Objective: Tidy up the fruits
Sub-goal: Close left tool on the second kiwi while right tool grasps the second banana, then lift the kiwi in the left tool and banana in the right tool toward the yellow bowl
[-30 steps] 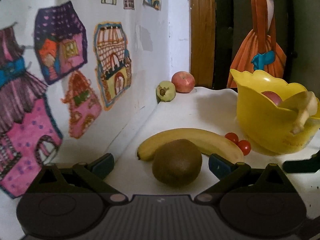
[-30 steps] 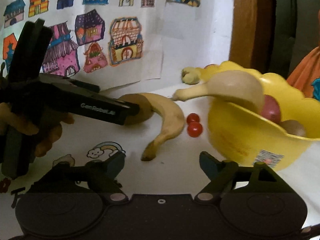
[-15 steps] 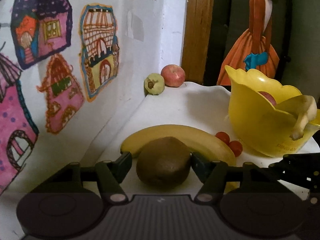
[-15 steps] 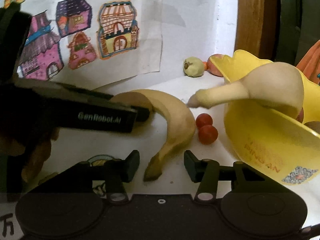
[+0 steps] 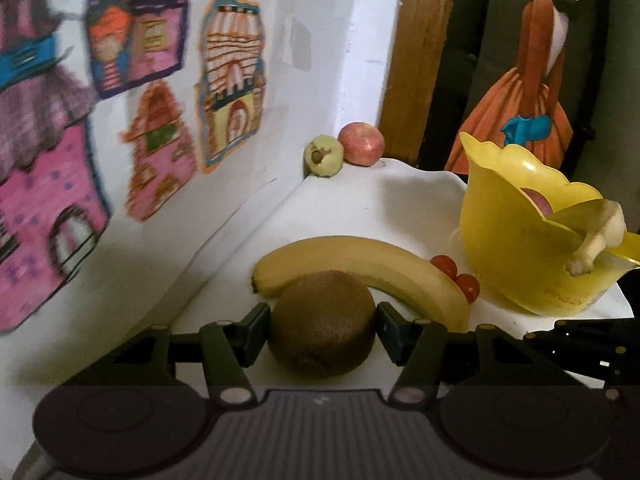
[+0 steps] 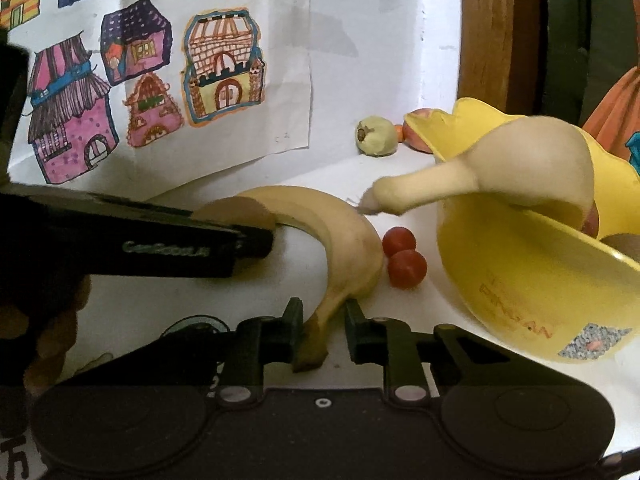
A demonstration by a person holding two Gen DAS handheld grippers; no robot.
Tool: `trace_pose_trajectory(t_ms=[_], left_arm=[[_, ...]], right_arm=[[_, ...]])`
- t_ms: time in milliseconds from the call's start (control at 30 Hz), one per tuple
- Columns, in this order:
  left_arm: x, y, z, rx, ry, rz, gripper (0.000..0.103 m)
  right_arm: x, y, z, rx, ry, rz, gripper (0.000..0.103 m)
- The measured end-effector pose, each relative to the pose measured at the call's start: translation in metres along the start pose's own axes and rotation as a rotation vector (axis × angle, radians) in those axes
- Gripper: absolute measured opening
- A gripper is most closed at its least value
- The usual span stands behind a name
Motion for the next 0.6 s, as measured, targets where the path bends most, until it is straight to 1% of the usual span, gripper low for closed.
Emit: trace_pose_trajectory(t_ms=[133, 300, 433, 600], left_arm=[[0.016, 0.01, -0.003, 0.04, -0.018, -0.023, 0.062], [0.046, 0.031, 0.001, 0.054, -0.003, -0.037, 0.062], [0.075, 0.053, 0.006, 0.06, 0.019, -0.034, 0.062], [0.099, 0.069, 0.004, 0.089, 0.003, -0.039, 0.062]], right_arm=[[0.01, 0.007, 0.004, 0.006, -0.009, -0.007, 0.021], [0.035, 0.025, 0.009, 0.011, -0.022, -0.033, 0.016], [0.062, 0.04, 0.009, 0.028, -0.036, -0.048, 0.016], [0.085, 0.057, 0.0, 0.05, -0.057, -0.078, 0.017]])
Point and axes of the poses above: each gripper's, at about its wrist camera, not at the fingertips, and x roughly against the way its jaws point, z to its right, y to its underside, the point moved 10 cm from there along -x, roughly the way its jaws point, and after that the axes turned 5 degrees about -x, right-handed, at the moved point
